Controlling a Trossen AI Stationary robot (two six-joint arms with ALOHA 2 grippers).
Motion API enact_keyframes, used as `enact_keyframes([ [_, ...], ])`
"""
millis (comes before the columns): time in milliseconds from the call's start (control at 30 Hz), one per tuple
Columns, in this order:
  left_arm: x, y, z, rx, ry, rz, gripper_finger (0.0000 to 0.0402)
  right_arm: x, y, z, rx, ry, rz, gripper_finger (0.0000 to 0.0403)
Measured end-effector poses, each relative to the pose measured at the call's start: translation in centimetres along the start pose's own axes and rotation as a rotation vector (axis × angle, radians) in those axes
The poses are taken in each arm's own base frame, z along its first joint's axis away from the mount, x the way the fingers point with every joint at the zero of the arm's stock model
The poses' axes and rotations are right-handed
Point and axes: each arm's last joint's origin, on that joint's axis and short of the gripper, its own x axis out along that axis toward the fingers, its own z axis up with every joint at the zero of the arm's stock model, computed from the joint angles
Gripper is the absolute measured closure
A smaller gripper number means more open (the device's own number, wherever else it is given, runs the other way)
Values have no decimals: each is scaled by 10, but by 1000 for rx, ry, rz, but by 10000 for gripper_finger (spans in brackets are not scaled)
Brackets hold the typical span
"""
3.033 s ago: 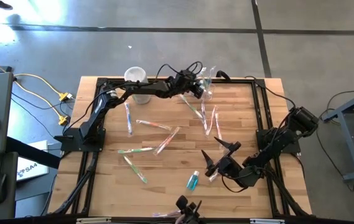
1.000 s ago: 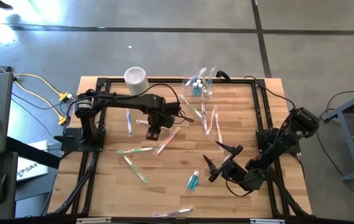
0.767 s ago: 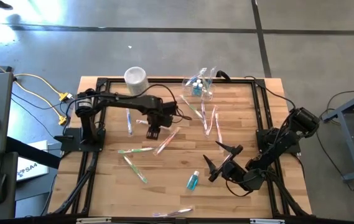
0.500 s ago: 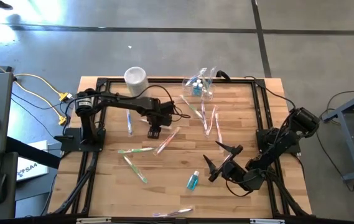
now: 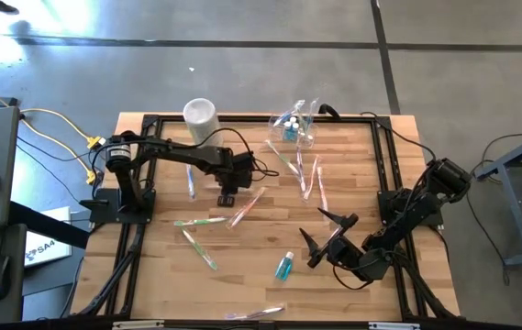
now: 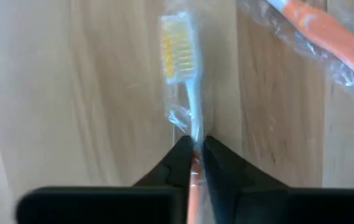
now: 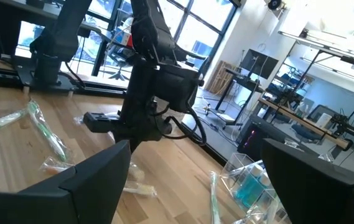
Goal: Pick & Place toothbrushing station
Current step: Put the orange toothbrush into the transparent organizer
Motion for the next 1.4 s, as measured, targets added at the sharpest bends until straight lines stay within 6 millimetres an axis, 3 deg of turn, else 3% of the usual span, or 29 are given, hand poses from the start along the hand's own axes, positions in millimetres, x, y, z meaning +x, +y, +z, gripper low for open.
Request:
enact_keyframes([
  [267,-19,3,17,-10,-35,76,395,0,0,0,-1,0,-1,50],
  [400,-60,4,34,-2,-162,132,398,0,0,0,-1,0,-1,50],
  [667,-145,4,48,-29,-438,207,399,-4,1,-1,13,-4,10,50],
  [867,-183,14,59,-38,-771,221,399,-10,1,0,19,-10,29,50],
  [1067,-184,54,59,-111,-1040,222,400,-14,1,0,59,-14,42,50],
  [1400,-138,125,31,-349,-1346,219,401,-20,1,0,72,-20,61,50],
])
